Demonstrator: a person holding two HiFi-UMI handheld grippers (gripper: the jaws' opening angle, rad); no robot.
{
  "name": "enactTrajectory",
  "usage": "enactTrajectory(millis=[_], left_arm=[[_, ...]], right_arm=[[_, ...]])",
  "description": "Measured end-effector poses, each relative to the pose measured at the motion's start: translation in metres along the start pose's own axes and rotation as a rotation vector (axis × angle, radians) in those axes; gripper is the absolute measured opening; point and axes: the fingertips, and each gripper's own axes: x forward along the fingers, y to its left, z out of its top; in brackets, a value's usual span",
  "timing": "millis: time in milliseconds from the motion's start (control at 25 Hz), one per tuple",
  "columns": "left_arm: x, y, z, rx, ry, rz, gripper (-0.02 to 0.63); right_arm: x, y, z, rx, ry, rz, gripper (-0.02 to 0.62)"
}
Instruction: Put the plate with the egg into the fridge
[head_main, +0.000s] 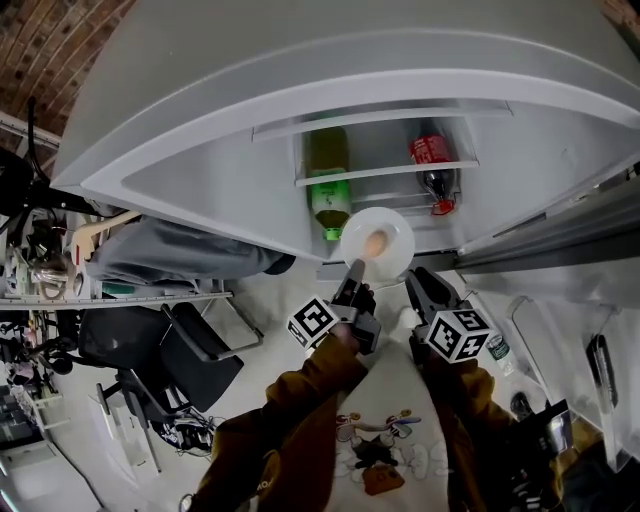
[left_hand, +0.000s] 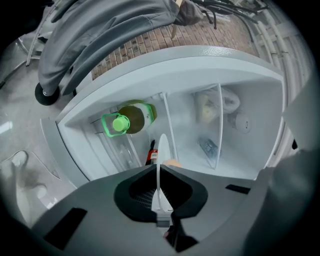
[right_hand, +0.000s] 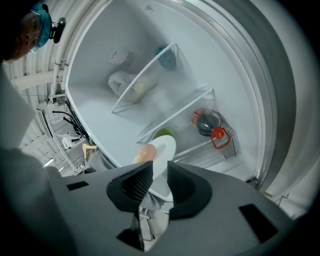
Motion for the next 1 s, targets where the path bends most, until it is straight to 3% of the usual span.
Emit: enactTrajectory(millis=[200,280,360,1000], left_arm=[[0.009,0.003,-0.004,-0.012,0.002,-0.005,0.015],[0.011,0.009,-0.003,-0.007,0.002,0.016,0.015],[0.015,0.012,-0.004,-0.009,0.003,0.027,0.015],[0.048,0.035,0.001,-0.062,-0.080,0.077,0.015]], right_arm=[[0.009,0.000,0.006,-0.058,-0.018,-0.007,0.090],[0.013,-0.003,0.007,-0.075,-0.033,-0.024,0.024],[0.013,-0.006,0.010,-0.096,-0.040,-0.038,0.006],[0.029,-0.019,0.014,-0.149,-0.042,-0.073,0.006]])
